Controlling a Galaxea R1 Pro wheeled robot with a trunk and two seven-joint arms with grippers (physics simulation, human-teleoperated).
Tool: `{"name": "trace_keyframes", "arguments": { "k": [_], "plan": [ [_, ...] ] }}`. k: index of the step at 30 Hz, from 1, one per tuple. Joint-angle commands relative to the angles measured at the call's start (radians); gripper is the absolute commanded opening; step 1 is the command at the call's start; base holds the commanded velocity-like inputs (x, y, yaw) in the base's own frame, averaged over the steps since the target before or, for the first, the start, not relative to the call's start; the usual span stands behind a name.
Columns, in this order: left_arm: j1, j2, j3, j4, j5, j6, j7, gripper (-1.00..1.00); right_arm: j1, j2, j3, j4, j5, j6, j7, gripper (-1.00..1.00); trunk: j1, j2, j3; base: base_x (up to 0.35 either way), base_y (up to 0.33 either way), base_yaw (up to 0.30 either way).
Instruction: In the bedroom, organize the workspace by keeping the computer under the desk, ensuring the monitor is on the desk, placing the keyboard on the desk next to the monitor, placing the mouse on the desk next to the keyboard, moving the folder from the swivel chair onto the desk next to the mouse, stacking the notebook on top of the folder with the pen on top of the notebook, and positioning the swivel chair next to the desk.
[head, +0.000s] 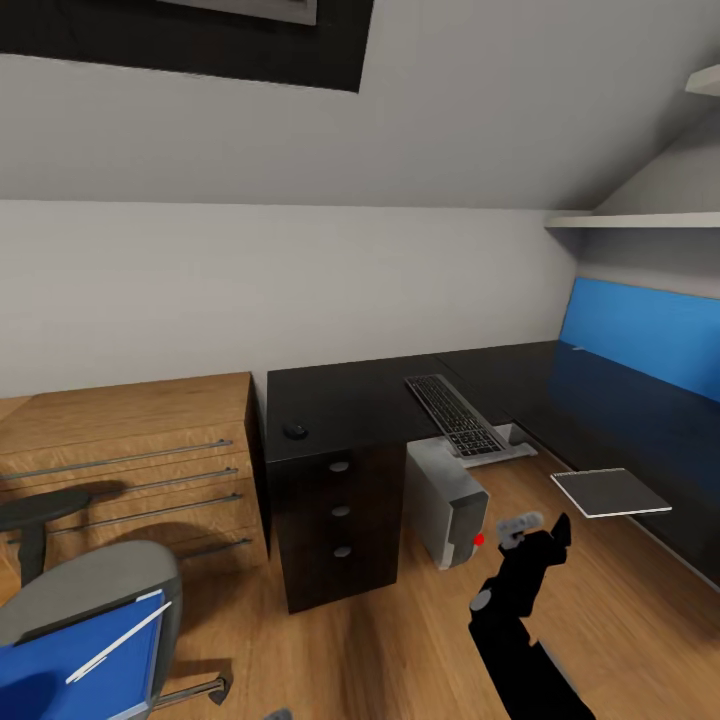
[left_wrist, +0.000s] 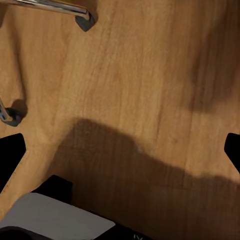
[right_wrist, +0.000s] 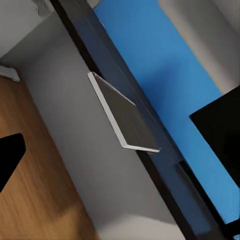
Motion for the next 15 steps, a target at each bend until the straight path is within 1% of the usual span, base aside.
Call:
{"name": "trace_keyframes", "arguments": {
  "k": [1, 4, 5, 7, 8, 11, 15],
  "plan": [
    [0.000, 0.002, 0.000, 0.000, 0.003, 0.004, 0.005, 1.00, 0.000, 0.000, 0.004, 0.007, 0.013, 0.009, -0.001, 1.00, 0.000, 0.000, -0.001, 0.000, 0.000, 0.000],
    [0.000, 0.006, 0.000, 0.003, 0.001, 0.003, 0.005, 1.00, 0.000, 0.001, 0.024, 0.047, 0.037, 0.009, -0.003, 1.00, 0.000, 0.000, -0.001, 0.000, 0.000, 0.000],
    [0.000, 0.007, -0.002, 0.004, 0.000, 0.002, 0.005, 1.00, -0.001, 0.001, 0.036, 0.080, 0.054, 0.010, -0.004, 1.00, 0.000, 0.000, -0.001, 0.000, 0.000, 0.000],
    [0.000, 0.008, -0.003, 0.003, 0.000, -0.002, 0.004, 1.00, -0.001, 0.001, 0.040, 0.097, 0.062, 0.011, -0.005, 1.00, 0.000, 0.000, -0.001, 0.000, 0.000, 0.000],
    [0.000, 0.009, -0.004, 0.003, 0.000, -0.016, 0.004, 1.00, -0.001, 0.001, 0.043, 0.112, 0.069, 0.013, -0.006, 1.00, 0.000, 0.000, -0.001, 0.000, 0.000, 0.000],
    [0.000, 0.010, -0.008, 0.004, 0.001, -0.037, 0.002, 1.00, -0.001, -0.005, 0.045, 0.126, 0.074, 0.016, -0.004, 1.00, 0.000, 0.000, -0.001, 0.000, 0.000, 0.000],
    [0.000, 0.010, -0.036, 0.004, 0.001, -0.047, 0.002, 1.00, -0.001, -0.011, 0.046, 0.130, 0.076, 0.016, -0.004, 1.00, 0.000, 0.000, -0.001, 0.000, 0.000, 0.000]
  ]
}}
